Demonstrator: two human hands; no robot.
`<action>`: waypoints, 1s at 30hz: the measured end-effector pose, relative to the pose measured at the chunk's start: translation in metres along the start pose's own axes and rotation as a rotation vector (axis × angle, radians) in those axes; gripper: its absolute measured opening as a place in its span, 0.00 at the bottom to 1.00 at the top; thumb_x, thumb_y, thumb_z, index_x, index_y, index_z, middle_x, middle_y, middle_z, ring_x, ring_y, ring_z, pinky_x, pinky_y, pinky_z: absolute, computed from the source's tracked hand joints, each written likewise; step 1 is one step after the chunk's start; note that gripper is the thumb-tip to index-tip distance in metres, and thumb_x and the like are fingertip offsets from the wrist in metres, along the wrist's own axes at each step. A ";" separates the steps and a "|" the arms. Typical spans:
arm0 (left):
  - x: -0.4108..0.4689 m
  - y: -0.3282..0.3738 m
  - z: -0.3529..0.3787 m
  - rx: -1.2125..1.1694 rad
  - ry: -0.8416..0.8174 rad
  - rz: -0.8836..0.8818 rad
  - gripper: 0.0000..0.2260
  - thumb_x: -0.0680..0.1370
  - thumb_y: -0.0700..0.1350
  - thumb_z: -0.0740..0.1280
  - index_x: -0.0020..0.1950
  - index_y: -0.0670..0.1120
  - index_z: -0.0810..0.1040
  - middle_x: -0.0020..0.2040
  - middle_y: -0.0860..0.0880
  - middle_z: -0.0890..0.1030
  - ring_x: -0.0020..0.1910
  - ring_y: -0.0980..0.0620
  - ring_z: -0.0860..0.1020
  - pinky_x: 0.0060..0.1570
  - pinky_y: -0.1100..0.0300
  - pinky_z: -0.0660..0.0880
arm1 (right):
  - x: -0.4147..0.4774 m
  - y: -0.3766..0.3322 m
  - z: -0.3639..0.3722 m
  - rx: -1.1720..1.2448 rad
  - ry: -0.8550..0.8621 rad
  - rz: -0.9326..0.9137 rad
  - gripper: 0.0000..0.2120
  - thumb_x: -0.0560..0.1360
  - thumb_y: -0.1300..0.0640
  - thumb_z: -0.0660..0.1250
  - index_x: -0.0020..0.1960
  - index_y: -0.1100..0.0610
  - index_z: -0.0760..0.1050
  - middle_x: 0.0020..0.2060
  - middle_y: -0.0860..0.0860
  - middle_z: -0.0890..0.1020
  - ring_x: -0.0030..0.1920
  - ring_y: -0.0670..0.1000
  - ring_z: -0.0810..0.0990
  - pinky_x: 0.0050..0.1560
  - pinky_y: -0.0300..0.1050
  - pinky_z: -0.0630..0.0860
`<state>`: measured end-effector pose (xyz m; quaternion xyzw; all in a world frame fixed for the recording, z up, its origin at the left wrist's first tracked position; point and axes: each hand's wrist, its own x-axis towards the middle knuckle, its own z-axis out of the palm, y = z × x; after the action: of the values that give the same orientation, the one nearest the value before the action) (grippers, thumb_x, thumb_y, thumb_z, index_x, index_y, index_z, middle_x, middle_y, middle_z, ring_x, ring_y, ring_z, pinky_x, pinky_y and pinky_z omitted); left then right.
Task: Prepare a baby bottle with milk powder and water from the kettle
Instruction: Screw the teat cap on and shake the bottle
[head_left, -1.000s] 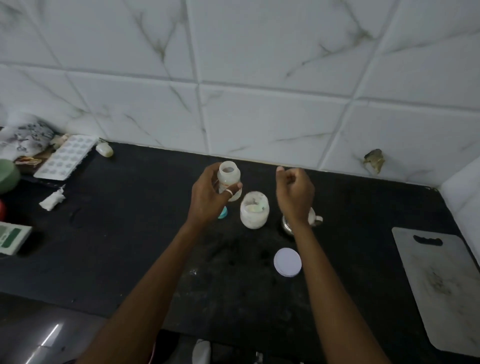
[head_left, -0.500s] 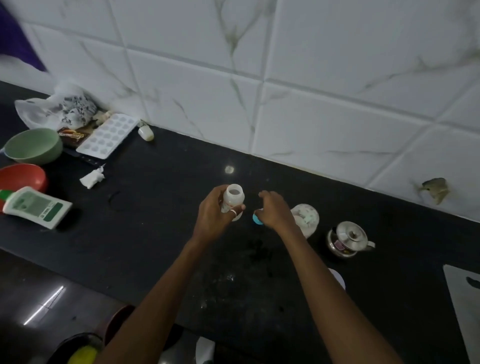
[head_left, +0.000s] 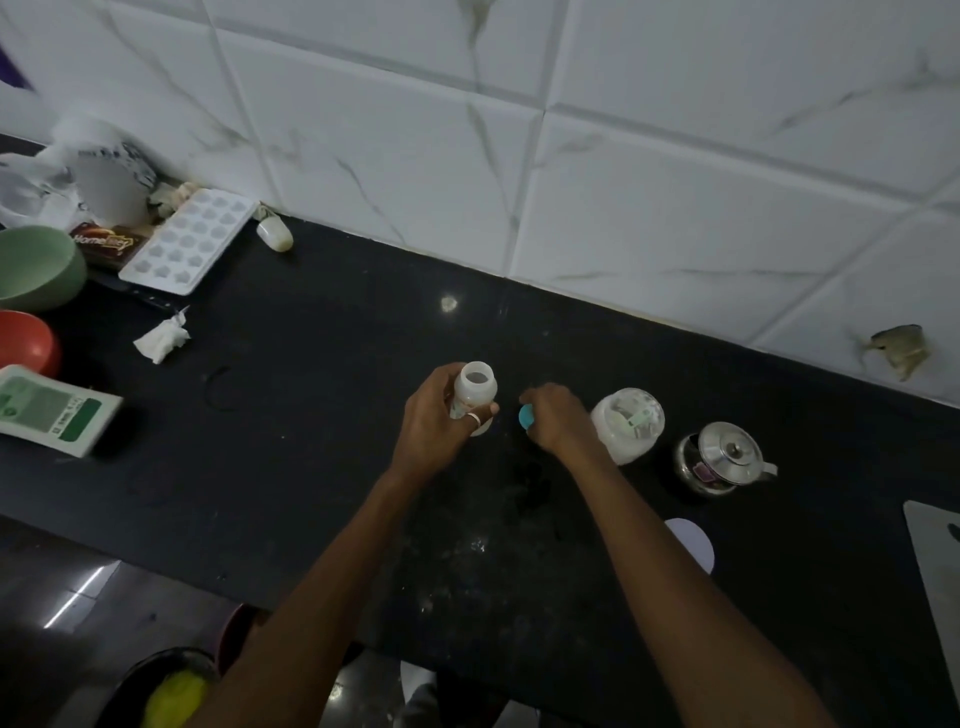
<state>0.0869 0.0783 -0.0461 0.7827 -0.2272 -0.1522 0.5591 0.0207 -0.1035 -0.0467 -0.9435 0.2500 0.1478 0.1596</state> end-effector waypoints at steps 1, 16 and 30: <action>0.000 0.000 0.000 0.003 -0.003 0.002 0.24 0.71 0.50 0.78 0.64 0.55 0.74 0.58 0.57 0.81 0.57 0.61 0.80 0.56 0.62 0.78 | -0.002 -0.001 -0.003 0.011 0.008 0.002 0.26 0.75 0.62 0.73 0.72 0.52 0.73 0.69 0.56 0.74 0.67 0.57 0.76 0.65 0.51 0.75; 0.015 0.110 0.006 0.033 -0.020 0.210 0.23 0.69 0.50 0.80 0.61 0.51 0.78 0.52 0.58 0.82 0.50 0.64 0.81 0.47 0.71 0.76 | -0.094 -0.037 -0.200 0.230 0.204 -0.301 0.22 0.72 0.60 0.77 0.66 0.52 0.80 0.63 0.50 0.82 0.57 0.48 0.79 0.55 0.38 0.72; 0.017 0.179 0.022 0.119 -0.085 0.386 0.26 0.68 0.54 0.80 0.63 0.49 0.79 0.54 0.55 0.84 0.51 0.57 0.82 0.52 0.66 0.78 | -0.133 -0.025 -0.261 -0.080 0.252 -0.228 0.16 0.72 0.51 0.76 0.57 0.54 0.83 0.54 0.52 0.84 0.48 0.51 0.80 0.43 0.40 0.74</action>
<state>0.0575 0.0031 0.1158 0.7490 -0.4051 -0.0613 0.5207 -0.0245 -0.1241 0.2431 -0.9824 0.1531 0.0191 0.1050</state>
